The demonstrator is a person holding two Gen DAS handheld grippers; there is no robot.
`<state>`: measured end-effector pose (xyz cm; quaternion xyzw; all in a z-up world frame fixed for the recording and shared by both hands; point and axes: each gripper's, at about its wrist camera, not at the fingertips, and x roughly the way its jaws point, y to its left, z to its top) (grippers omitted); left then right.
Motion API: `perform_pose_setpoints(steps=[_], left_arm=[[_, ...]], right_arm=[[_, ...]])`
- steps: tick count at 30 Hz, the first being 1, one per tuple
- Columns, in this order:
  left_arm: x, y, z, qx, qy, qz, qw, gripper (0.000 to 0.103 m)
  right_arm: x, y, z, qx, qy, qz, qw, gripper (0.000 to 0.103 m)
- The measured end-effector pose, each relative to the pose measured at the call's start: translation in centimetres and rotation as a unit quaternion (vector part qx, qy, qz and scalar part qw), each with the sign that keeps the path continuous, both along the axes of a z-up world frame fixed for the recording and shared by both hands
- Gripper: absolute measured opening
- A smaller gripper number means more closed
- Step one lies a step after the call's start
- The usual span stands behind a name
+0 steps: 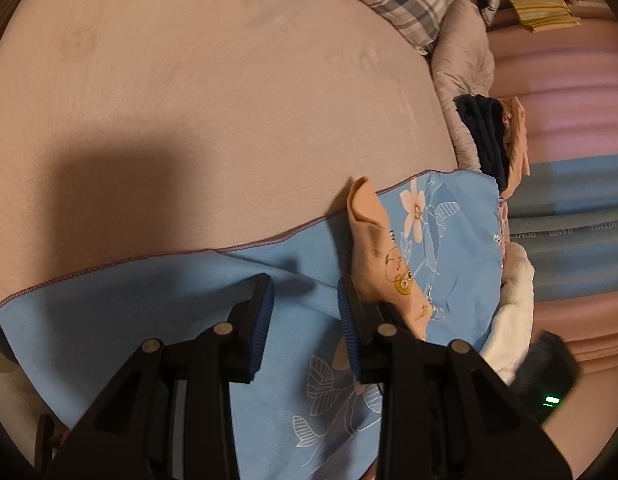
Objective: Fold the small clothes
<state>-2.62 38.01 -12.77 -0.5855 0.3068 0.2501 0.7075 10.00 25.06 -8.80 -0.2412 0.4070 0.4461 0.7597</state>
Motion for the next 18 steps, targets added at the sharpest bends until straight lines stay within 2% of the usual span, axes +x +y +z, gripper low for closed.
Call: perform_pose_setpoints(steps=[5,9,12,14,18], left_arm=[[1.7,-1.7,1.4,0.053,0.003,-0.039,0.9978,0.031],[3.1,-3.5,2.2,0.078,-0.006,-0.069,0.9945,0.031],[4.2,-4.8,2.7,0.099,-0.011,-0.093,0.9907,0.031],[5.1,-6.0,3.0,0.110,-0.015,-0.114,0.9873,0.031],[7.1,-8.6,3.3,0.137,-0.012,-0.163,0.9770,0.032]], right_arm=[[1.8,-6.7,5.6,0.100,0.019,-0.061,0.993,0.002],[4.3,-13.3,8.1,0.158,0.018,-0.135,0.978,0.002],[6.2,-18.5,8.1,0.190,0.039,-0.199,0.961,0.002],[7.0,-22.8,7.5,0.208,0.050,-0.251,0.944,0.002],[7.7,-28.9,5.3,0.215,0.067,-0.335,0.915,0.002]])
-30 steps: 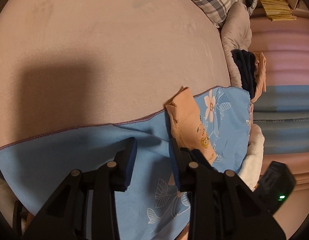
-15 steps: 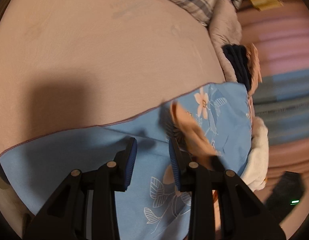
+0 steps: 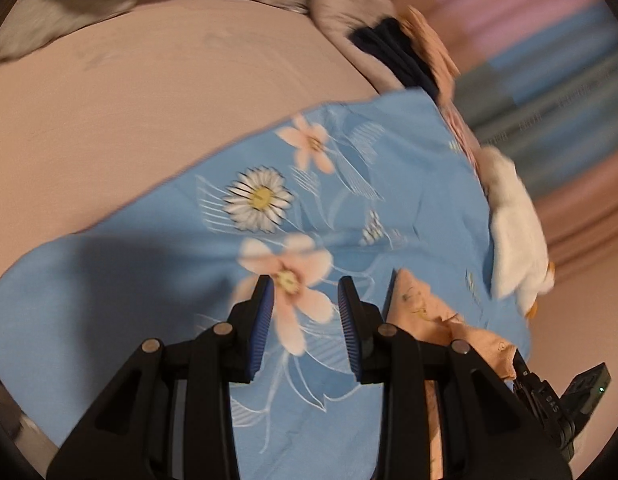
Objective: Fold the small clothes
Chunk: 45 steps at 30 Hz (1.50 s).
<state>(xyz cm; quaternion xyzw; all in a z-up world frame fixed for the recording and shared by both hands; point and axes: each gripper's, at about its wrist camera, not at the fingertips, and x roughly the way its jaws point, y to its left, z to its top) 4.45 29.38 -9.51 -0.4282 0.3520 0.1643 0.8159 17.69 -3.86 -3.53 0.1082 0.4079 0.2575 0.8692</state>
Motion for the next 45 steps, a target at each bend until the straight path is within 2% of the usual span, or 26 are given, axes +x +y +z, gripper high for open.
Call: perform_pose_setpoints(steps=[3,6,10,13,15,19,24,26,28,30,34,35,37,41,45], left_arm=[[1.6,-2.2,-0.5,0.012,0.006,-0.036,0.9993,0.031],[2.9,-4.0,-1.2,0.018,0.009,-0.067,0.9976,0.032],[5.1,-6.0,-2.7,0.018,0.021,-0.107,0.9939,0.031],[6.2,-7.2,-3.4,0.026,0.031,-0.138,0.9895,0.031],[6.4,-8.0,-3.4,0.039,0.038,-0.143,0.9882,0.031],[5.7,-9.6,-2.3,0.048,0.034,-0.155,0.9862,0.031],[3.5,-11.6,0.6,0.086,0.024,-0.159,0.9833,0.031],[2.4,-12.4,2.1,0.094,0.012,-0.164,0.9818,0.032],[1.5,-13.1,3.6,0.106,0.003,-0.169,0.9799,0.032],[0.8,-13.8,5.1,0.120,-0.001,-0.175,0.9773,0.032],[-0.1,-14.9,7.2,0.136,-0.013,-0.185,0.9733,0.034],[-0.2,-15.1,7.6,0.137,-0.016,-0.187,0.9727,0.034],[-0.2,-15.7,8.0,0.143,-0.019,-0.193,0.9704,0.035],[0.5,-16.2,6.8,0.153,-0.001,-0.198,0.9682,0.036],[1.4,-16.1,4.8,0.140,0.022,-0.198,0.9699,0.034]], right_arm=[[0.5,-4.3,-2.3,-0.011,0.044,-0.064,0.997,0.002],[1.1,-7.0,-4.4,-0.031,0.082,-0.100,0.991,0.002],[1.9,-7.9,-6.5,-0.063,0.135,-0.094,0.984,0.002],[2.0,-7.8,-7.1,-0.109,0.155,-0.081,0.979,0.003],[1.9,-7.8,-6.7,-0.131,0.147,-0.068,0.978,0.004],[0.4,-8.7,-3.9,-0.173,0.090,-0.044,0.980,0.007],[-2.8,-12.8,-0.2,-0.148,0.040,-0.035,0.987,0.010],[-4.3,-13.9,1.3,-0.149,0.018,-0.032,0.988,0.023],[-5.9,-15.4,2.8,-0.142,-0.010,-0.034,0.989,0.048],[-7.2,-16.8,4.2,-0.138,-0.030,-0.031,0.989,0.049],[-9.0,-20.0,6.2,-0.163,-0.058,-0.047,0.984,0.050],[-9.3,-20.4,6.4,-0.171,-0.061,-0.051,0.982,0.052],[-9.5,-21.4,6.2,-0.184,-0.062,-0.064,0.979,0.064],[-9.4,-20.4,3.9,-0.188,-0.045,-0.058,0.979,0.065],[-8.4,-15.4,-0.1,-0.208,-0.030,-0.008,0.978,0.065]])
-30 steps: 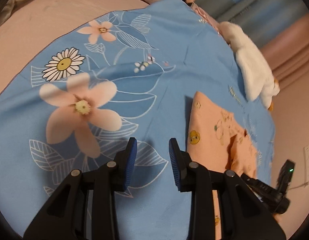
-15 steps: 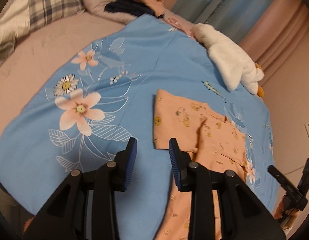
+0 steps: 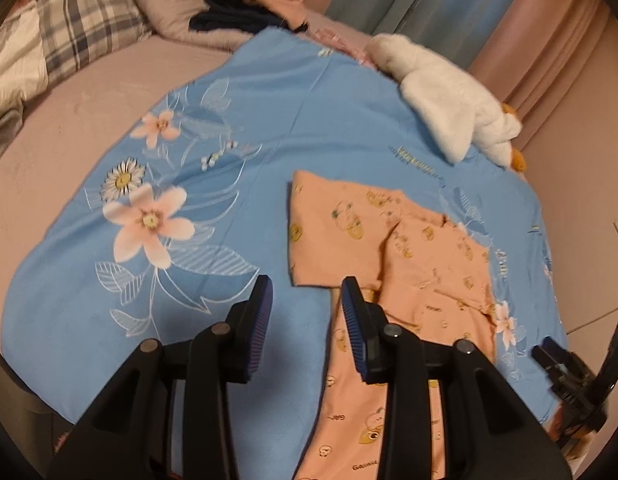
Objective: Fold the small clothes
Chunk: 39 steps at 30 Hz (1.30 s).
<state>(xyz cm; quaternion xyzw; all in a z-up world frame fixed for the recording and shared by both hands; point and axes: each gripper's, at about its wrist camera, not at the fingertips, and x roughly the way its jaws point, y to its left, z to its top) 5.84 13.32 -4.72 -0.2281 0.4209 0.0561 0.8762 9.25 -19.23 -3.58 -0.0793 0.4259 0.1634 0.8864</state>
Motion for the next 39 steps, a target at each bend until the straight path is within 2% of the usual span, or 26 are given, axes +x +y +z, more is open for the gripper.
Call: perform_pose_setpoints(steps=[9,15,17,18,20,21,22,24,31,34,39], left_arm=[[0.9,1.2,-3.4,-0.009,0.042,0.013,0.9990,0.033],[1.5,2.1,-5.0,-0.020,0.062,0.018,0.9977,0.033],[1.7,2.3,-5.4,-0.024,0.069,0.019,0.9972,0.033],[1.9,2.4,-5.6,-0.027,0.071,0.020,0.9969,0.033],[2.2,2.7,-5.9,-0.031,0.073,0.020,0.9967,0.033],[2.3,2.7,-5.9,-0.032,0.073,0.021,0.9966,0.033],[2.5,2.8,-6.0,-0.033,0.073,0.021,0.9965,0.033],[2.8,2.9,-6.1,-0.036,0.075,0.020,0.9963,0.033],[4.7,2.9,-5.5,-0.031,0.070,0.013,0.9970,0.033],[5.8,2.8,-5.1,-0.026,0.065,0.010,0.9975,0.033],[8.0,2.1,-4.0,-0.012,0.055,-0.002,0.9984,0.033]], right_arm=[[3.7,12.1,-5.5,-0.022,0.045,0.129,0.990,0.063],[5.2,16.3,-8.0,-0.051,0.051,0.161,0.984,0.062],[5.6,16.7,-8.6,-0.062,0.050,0.160,0.984,0.059],[5.7,16.8,-8.8,-0.068,0.044,0.160,0.984,0.053],[5.8,16.7,-8.5,-0.070,0.035,0.157,0.984,0.035],[6.1,16.3,-8.2,-0.061,0.039,0.151,0.986,0.017],[6.6,16.0,-8.0,-0.047,0.048,0.145,0.987,0.012],[7.4,14.4,-7.0,0.001,0.072,0.133,0.989,0.011],[9.5,8.5,-1.2,0.113,0.071,0.088,0.987,0.010],[11.2,5.8,1.1,0.145,0.063,0.059,0.986,0.010],[13.6,1.6,2.9,0.185,0.053,0.006,0.981,0.010]])
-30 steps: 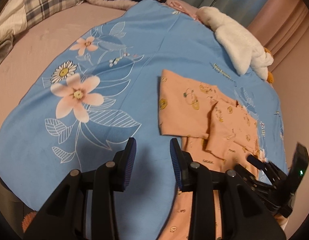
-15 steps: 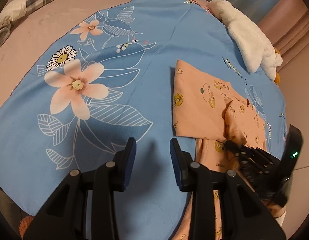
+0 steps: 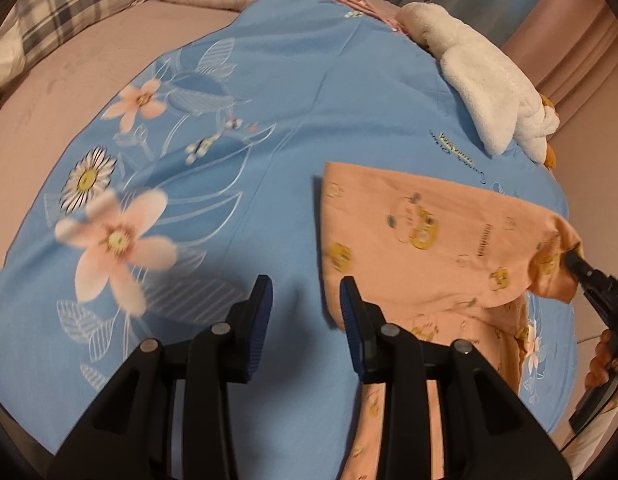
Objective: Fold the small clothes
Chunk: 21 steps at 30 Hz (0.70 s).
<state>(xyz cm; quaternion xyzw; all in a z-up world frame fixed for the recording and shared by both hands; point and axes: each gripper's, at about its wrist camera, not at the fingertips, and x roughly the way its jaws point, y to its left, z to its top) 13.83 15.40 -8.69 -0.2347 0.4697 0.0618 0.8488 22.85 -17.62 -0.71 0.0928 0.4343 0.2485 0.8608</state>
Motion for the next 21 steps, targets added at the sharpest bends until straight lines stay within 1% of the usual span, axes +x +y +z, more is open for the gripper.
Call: perform_pose_setpoints(steps=[4,9,14,17,20,21], left_arm=[[2.1,-1.2,0.7,0.011,-0.005,-0.018,0.9998,0.033],[4.5,-3.1,0.5,0.017,-0.002,-0.040,0.9990,0.033],[6.8,-4.8,-1.3,0.023,0.023,-0.064,0.9974,0.033],[7.7,-5.3,-2.2,0.016,0.032,-0.074,0.9966,0.033],[8.6,-5.5,-3.4,0.005,0.047,-0.074,0.9961,0.034],[8.9,-5.6,-3.9,0.003,0.054,-0.073,0.9959,0.033]], right_arm=[[0.9,-2.7,-0.7,0.005,0.011,-0.039,0.999,0.010],[2.3,-6.2,-3.4,0.018,0.060,-0.080,0.995,0.010],[2.2,-9.1,-5.4,0.034,0.101,-0.114,0.988,0.010],[1.6,-10.3,-5.4,0.052,0.110,-0.119,0.985,0.010],[1.8,-11.1,-6.2,0.043,0.122,-0.133,0.983,0.010],[2.2,-11.3,-7.0,0.041,0.136,-0.141,0.980,0.010]])
